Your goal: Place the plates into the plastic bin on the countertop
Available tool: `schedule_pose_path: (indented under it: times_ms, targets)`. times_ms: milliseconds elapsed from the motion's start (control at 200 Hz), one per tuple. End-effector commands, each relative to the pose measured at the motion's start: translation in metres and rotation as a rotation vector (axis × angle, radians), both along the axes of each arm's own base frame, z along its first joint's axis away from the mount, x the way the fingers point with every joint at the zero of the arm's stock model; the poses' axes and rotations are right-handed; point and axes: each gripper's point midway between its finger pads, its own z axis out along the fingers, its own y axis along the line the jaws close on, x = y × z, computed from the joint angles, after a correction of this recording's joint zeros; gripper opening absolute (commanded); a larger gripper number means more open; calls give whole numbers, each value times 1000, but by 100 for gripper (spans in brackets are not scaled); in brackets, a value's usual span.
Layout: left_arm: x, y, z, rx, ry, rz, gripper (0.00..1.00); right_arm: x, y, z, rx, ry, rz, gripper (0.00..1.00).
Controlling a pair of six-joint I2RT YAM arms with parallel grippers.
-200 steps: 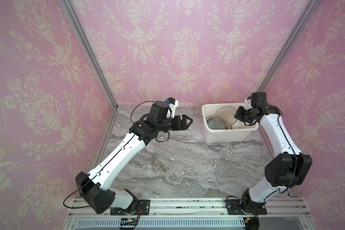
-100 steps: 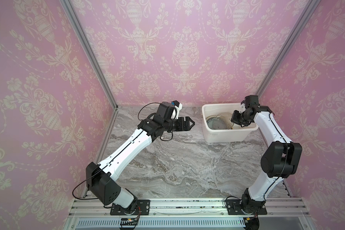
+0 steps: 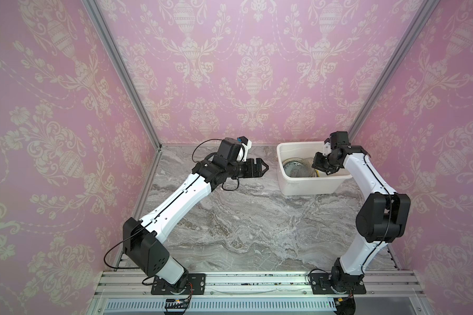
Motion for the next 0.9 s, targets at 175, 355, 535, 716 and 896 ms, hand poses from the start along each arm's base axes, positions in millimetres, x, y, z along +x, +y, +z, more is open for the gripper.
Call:
schedule_pose_path:
  times_ms: [175, 355, 535, 716, 896]
  targets:
    - [-6, 0, 14, 6, -38, -28, 90, 0, 2, -4, -13, 12, 5, 30]
    - [-7, 7, 22, 6, -60, -5, 90, -1, 6, 31, -10, -58, 9, 39]
    - [-9, 22, 34, 22, -96, 44, 92, -14, 27, 96, 37, -225, 60, 52]
    - [-14, 59, 51, 81, -157, 141, 94, -52, 67, 165, 81, -467, 218, 60]
    - [-21, 124, 67, 134, -229, 322, 99, -107, 86, 208, 103, -711, 313, 68]
